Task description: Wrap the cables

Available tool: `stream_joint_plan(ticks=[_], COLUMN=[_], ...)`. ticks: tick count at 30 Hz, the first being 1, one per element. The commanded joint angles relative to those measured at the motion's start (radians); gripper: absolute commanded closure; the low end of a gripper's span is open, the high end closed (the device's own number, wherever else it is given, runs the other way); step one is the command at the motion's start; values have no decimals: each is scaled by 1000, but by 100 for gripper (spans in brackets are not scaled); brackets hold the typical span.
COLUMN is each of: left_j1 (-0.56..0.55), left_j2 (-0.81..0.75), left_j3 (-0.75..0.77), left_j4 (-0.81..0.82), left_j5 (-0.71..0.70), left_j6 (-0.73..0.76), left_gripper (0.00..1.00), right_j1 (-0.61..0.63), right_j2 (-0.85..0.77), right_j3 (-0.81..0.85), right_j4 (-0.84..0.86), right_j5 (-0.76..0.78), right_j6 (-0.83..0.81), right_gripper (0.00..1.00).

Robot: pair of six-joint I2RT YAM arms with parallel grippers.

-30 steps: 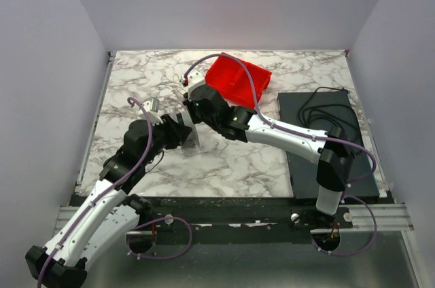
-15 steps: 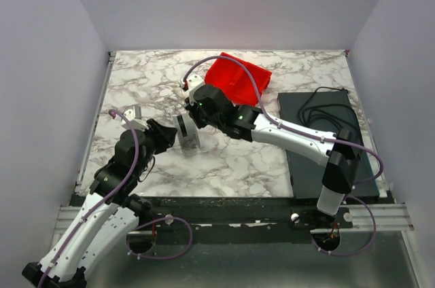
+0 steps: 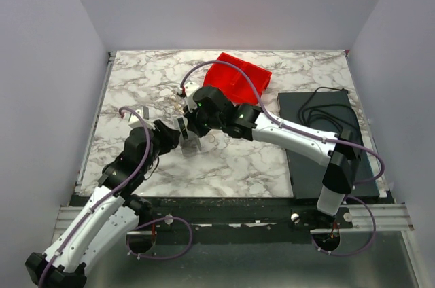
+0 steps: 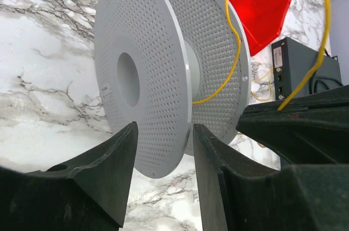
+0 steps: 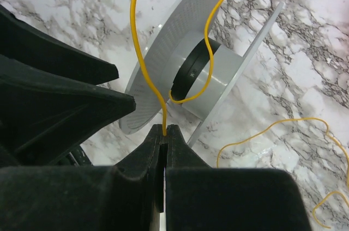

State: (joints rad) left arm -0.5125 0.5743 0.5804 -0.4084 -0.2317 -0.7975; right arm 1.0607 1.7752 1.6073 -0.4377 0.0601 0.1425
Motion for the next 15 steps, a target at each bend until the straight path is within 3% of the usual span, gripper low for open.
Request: stream_joint_plan(ticks=[1, 7, 15], left_j1=[2, 0, -1], left_j2=[-4, 3, 12], left_j3=[-26, -60, -54], left_j4=[31, 109, 138], left_j5=[23, 71, 86], left_j6=[53, 110, 172], left_gripper=[51, 41, 41], right_j1=[1, 1, 1], right_j2=[12, 50, 88], right_j3=[62, 127, 158], right_j4=[-34, -82, -143], right_j5=[-91, -151, -181], right_j6=[22, 21, 27], right_gripper=[99, 99, 99])
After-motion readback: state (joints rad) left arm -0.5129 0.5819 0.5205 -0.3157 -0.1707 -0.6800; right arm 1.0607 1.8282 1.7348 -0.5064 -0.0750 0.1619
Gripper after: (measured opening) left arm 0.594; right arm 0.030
